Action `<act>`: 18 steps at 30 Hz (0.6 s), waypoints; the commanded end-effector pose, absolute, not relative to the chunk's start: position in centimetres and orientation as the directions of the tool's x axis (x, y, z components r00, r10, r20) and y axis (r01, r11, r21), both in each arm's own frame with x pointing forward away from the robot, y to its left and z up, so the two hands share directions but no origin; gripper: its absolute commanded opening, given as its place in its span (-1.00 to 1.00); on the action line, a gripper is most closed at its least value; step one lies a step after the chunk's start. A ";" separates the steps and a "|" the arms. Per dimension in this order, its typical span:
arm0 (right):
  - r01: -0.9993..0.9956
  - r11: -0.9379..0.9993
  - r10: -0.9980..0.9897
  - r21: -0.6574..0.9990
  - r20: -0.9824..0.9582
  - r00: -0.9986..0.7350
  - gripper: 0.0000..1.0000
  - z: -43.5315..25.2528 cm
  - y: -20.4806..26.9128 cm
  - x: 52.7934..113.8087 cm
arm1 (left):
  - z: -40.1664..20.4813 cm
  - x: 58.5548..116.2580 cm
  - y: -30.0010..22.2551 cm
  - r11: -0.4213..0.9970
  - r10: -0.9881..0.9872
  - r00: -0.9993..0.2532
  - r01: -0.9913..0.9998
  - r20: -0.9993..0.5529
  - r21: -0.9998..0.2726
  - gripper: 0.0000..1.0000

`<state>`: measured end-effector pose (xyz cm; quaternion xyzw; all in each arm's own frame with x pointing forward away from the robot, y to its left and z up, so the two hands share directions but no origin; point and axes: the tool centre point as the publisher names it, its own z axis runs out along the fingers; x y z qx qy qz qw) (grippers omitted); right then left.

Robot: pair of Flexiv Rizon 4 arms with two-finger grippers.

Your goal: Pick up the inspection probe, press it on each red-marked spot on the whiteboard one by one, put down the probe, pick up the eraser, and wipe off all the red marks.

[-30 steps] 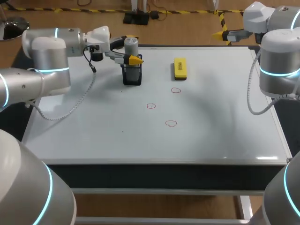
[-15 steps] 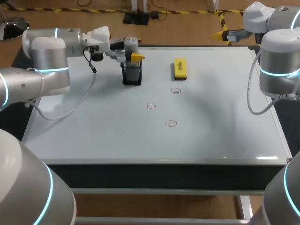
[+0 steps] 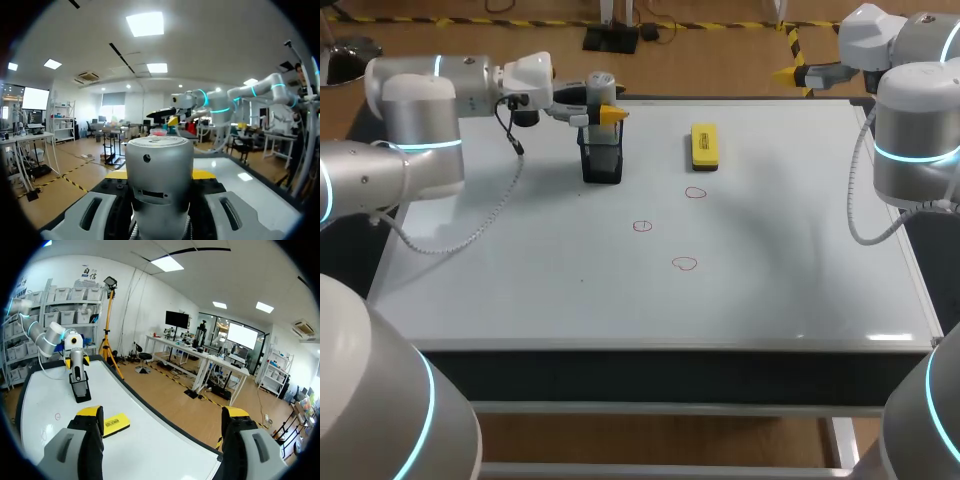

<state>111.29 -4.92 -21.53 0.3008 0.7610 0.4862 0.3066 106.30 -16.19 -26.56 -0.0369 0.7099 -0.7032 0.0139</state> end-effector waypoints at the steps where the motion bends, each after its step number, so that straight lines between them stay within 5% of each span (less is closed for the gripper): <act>1: 0.159 0.346 0.755 0.925 -0.174 -0.632 1.00 -21.6 -4.9 111.3 | -25.2 105.4 -16.0 0.018 -0.086 -0.996 -0.022 0.021 -1.000 -1.00; 18: 0.159 0.346 0.755 0.925 -0.174 -0.632 1.00 -21.6 -4.9 111.3 | -18.5 104.3 -15.1 -0.011 -0.115 -0.988 0.103 -0.102 -0.995 -1.00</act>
